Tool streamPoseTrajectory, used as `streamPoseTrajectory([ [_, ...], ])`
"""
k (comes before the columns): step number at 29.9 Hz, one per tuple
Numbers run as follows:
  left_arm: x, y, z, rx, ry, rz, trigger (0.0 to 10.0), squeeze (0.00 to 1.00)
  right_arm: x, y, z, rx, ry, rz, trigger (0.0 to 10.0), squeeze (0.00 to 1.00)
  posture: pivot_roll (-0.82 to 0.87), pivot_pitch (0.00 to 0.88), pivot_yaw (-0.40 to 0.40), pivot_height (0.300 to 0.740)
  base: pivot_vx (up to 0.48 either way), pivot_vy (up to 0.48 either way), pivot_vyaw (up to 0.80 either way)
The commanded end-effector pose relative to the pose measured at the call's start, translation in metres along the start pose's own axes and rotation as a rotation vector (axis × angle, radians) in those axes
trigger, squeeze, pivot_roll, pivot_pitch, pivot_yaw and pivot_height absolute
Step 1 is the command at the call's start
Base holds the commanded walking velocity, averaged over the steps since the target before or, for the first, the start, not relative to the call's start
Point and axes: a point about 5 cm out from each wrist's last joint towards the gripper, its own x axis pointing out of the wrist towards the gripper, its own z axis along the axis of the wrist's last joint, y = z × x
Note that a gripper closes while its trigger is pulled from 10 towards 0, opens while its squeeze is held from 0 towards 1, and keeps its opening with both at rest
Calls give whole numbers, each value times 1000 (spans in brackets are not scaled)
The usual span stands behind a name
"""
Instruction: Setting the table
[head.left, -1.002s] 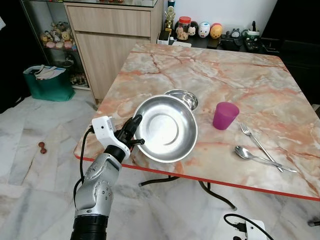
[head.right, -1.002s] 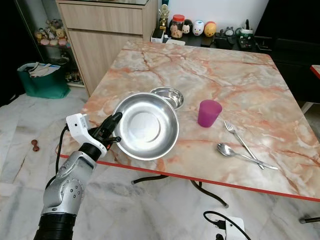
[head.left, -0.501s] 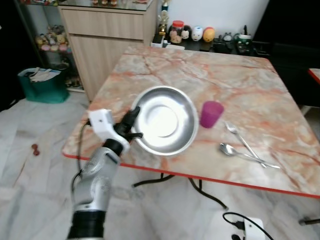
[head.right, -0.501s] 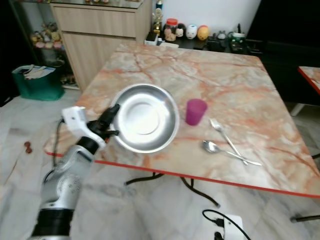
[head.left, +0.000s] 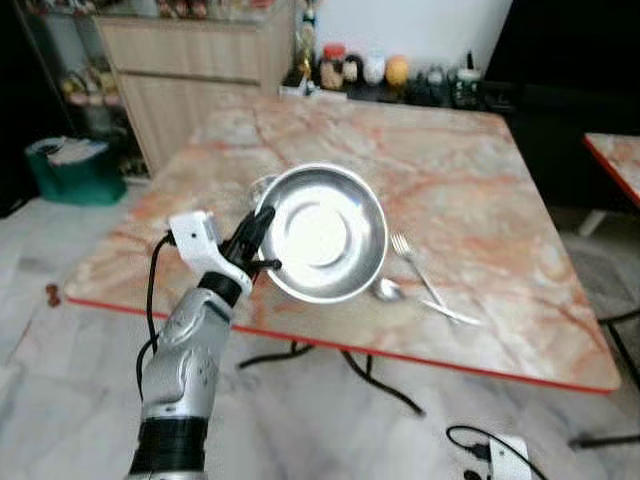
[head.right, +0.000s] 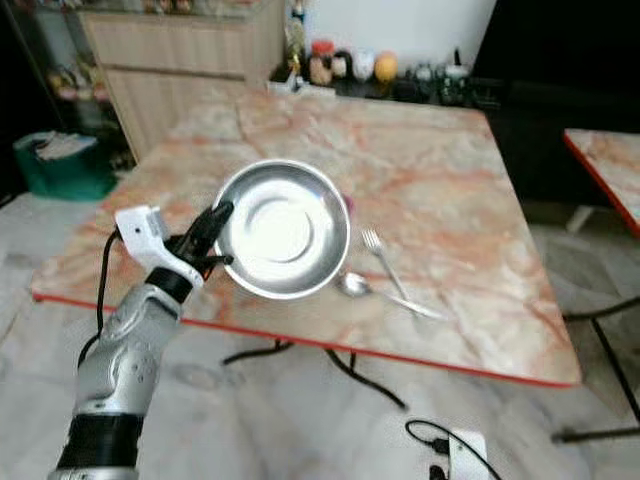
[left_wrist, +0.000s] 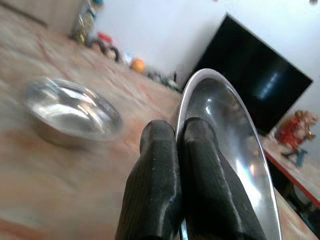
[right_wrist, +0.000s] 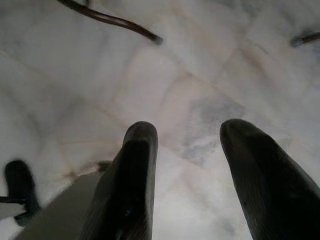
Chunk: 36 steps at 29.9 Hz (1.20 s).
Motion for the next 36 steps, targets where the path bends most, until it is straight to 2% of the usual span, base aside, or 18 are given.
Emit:
streamPoseTrajectory([
  [1,5,-10,5,18,-21,-47,10000,0,0,-6,2,14,-12,-18,10000,0,97,0,-56,740,0,-394,0],
  [19,8,-16,4,15,-19,-79,10000,0,0,-6,1,17,-11,-17,10000,0,88,0,-48,740,0,-390,0],
  [25,8,-16,4,16,-17,-87,10000,0,-1,-5,-1,55,-2,-11,10000,0,87,0,-44,740,0,-394,-95],
  [28,9,-17,4,17,-18,-90,10000,0,0,-5,0,20,0,-6,10000,0,88,0,-43,740,0,-394,-527],
  [36,11,-17,4,19,-20,-92,10000,0,0,-4,0,15,6,-4,10000,0,89,0,-45,727,0,-393,-157],
])
